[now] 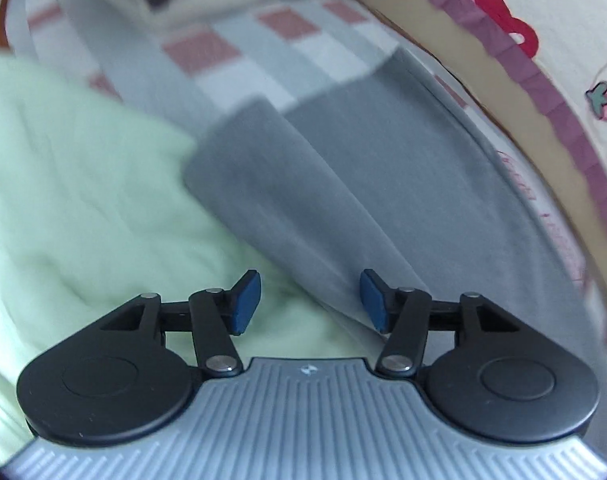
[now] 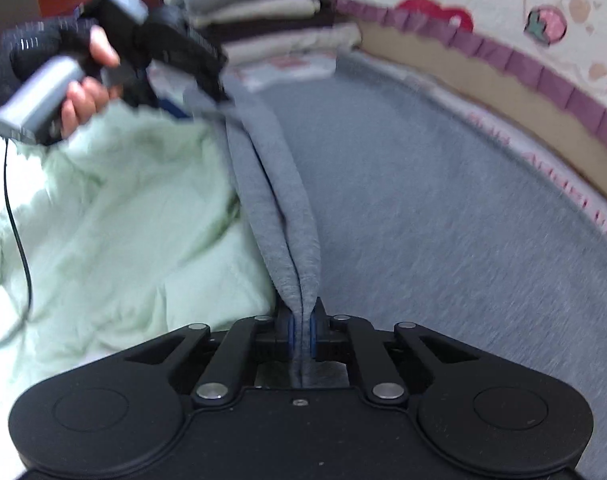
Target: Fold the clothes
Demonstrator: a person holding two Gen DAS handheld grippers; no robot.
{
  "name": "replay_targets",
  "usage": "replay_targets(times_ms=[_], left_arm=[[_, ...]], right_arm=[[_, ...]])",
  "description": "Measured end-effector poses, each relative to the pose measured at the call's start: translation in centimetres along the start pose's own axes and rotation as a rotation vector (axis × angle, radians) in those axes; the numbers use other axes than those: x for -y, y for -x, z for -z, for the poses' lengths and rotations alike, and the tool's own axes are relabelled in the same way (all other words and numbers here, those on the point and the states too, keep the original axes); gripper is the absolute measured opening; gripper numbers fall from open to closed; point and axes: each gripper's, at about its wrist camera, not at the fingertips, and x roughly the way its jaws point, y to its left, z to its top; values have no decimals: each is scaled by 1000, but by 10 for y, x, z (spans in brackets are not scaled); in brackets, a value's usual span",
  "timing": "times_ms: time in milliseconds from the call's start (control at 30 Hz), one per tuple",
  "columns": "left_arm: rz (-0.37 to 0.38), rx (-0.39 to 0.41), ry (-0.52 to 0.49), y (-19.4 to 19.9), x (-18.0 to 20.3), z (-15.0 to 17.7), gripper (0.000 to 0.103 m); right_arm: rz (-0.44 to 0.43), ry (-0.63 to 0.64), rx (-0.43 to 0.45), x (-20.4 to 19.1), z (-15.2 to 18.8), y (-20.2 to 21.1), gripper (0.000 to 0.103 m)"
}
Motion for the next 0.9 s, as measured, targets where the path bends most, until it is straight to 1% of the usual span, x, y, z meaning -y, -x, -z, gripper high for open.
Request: replay_targets(times_ms=[33,100,133,167,200,267,300,333,367,400,433,467,533,567,600,633,700,767,800,833,867,900], left_arm=[[32,-25,20,2,1,3,55],[51,-69,11,9,10,12,60],[65,-79,-15,14,17,16,62],[85,-79,-53,18,24,20,62],[126,-82,-76,23,31,24,63],[228,-89,-58,25,39,27,65],[278,-93,-44,26,43,29,69],[315,-97,-30,24,45,31,74],[342,-102,-16,19,47,34,76],[353,-121,12,12,48,36,77],[352,-169,63,2,47,41,77],[367,-237,128,-6,45,46,77],[421,-385,265,-18,40,59,77],[458,-439,300,-20,41,65,77],[477,-450,279,-19,47,69,77],[473,-438,233,-16,55,70,78],[434,-387,150,-13,70,71,79],[403,-332,140,-15,77,73,79],[382,-308,143,-19,77,72,74],[354,-287,136,-23,78,70,54],[327,-267,115,-28,79,66,38],[303,-238,79,-31,78,61,13]], right_arm=[[-6,-30,22,6,-3,5,9],[-39,-107,47,22,-8,13,9],[-53,-127,60,27,-8,17,8],[-65,-138,73,31,-9,20,8],[-69,-139,81,32,-8,23,7],[-61,-123,86,31,-7,23,7],[-55,-117,86,30,-7,22,7],[-50,-112,86,27,-8,19,7],[-48,-109,89,26,-9,18,7],[-48,-107,92,25,-8,18,7],[-48,-110,97,25,-8,20,7],[-49,-116,101,26,-8,21,7],[-46,-122,109,27,-7,24,7],[-44,-122,113,27,-6,25,7],[-42,-122,117,26,-6,26,7],[-40,-122,121,26,-6,26,7],[-43,-125,127,26,-5,27,7],[-52,-129,134,27,-5,28,7],[-61,-134,140,28,-6,30,7],[-66,-144,150,30,-6,32,7],[-69,-161,162,32,-6,35,7],[-63,-168,170,35,-6,37,7]])
